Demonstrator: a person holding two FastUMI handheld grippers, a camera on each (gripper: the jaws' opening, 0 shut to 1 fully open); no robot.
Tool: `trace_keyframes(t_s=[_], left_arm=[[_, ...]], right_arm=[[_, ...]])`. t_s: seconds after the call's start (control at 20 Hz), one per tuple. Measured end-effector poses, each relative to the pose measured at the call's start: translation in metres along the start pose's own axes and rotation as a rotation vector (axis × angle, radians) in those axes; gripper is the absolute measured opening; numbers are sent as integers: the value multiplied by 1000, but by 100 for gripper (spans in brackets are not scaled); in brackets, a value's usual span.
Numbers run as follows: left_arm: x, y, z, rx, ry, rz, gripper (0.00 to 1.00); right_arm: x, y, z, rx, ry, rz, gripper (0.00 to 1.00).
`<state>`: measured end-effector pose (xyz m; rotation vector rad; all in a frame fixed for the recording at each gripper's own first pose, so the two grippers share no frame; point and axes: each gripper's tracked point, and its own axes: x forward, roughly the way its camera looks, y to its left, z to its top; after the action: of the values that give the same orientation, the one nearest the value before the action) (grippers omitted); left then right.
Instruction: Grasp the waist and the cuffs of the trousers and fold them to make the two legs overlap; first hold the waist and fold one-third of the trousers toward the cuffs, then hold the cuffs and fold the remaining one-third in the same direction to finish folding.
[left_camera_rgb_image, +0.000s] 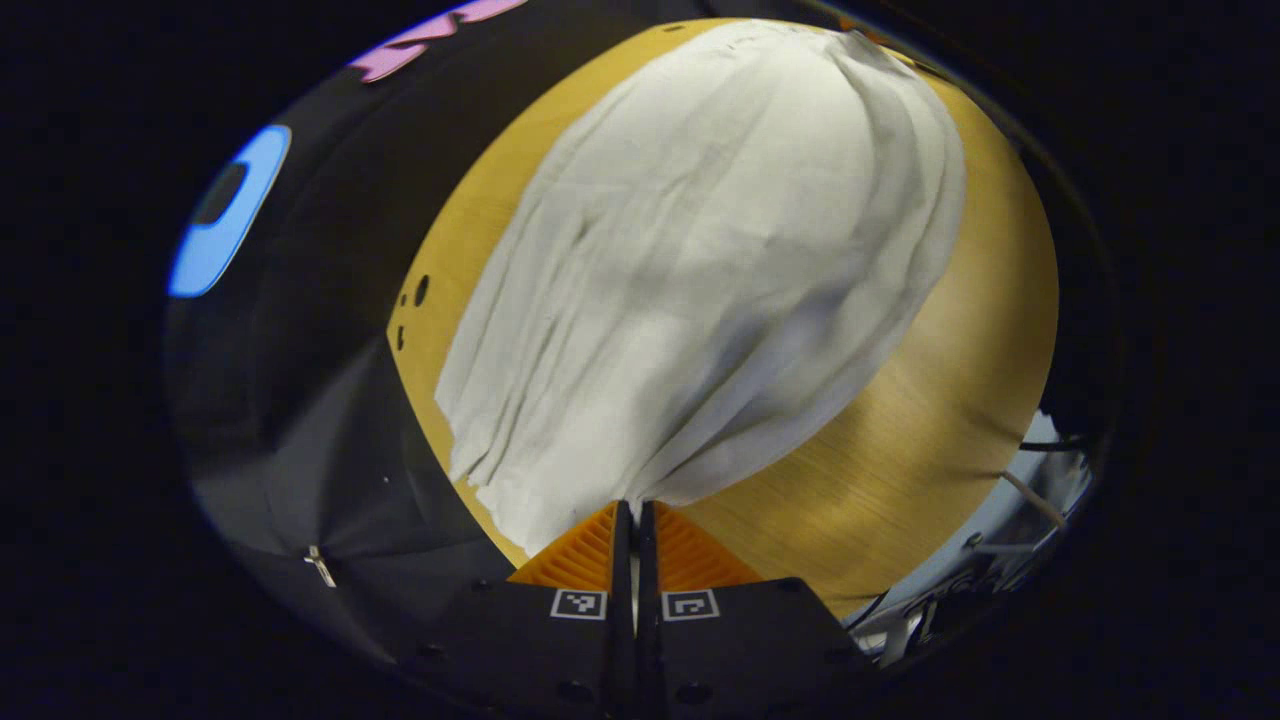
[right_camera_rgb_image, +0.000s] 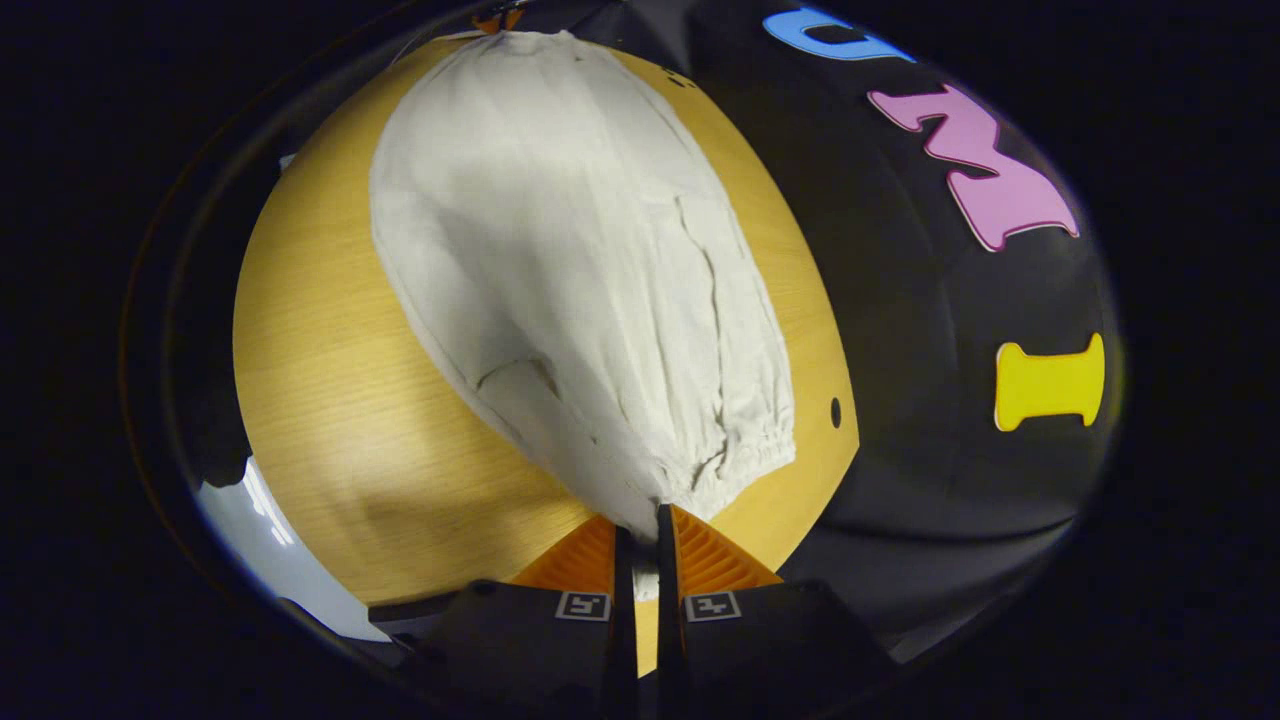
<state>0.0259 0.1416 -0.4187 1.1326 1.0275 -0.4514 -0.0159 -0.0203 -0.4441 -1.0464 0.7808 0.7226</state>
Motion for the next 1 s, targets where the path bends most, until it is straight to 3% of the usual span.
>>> trace_keyframes(t_s=[0.3, 0.55, 0.7, 1.0], left_arm=[[-10, 40, 24, -152, -101, 30, 6], [3, 90, 52, -258, -164, 55, 6], [11, 115, 74, -274, -183, 73, 5], [61, 132, 100, -276, -114, 18, 6]], right_arm=[[-17, -59, 28, 175, 1, -116, 12], [-8, -84, 26, 233, 30, -152, 12], [6, -97, 23, 295, 50, -158, 12], [55, -120, 21, 358, 97, -138, 12]])
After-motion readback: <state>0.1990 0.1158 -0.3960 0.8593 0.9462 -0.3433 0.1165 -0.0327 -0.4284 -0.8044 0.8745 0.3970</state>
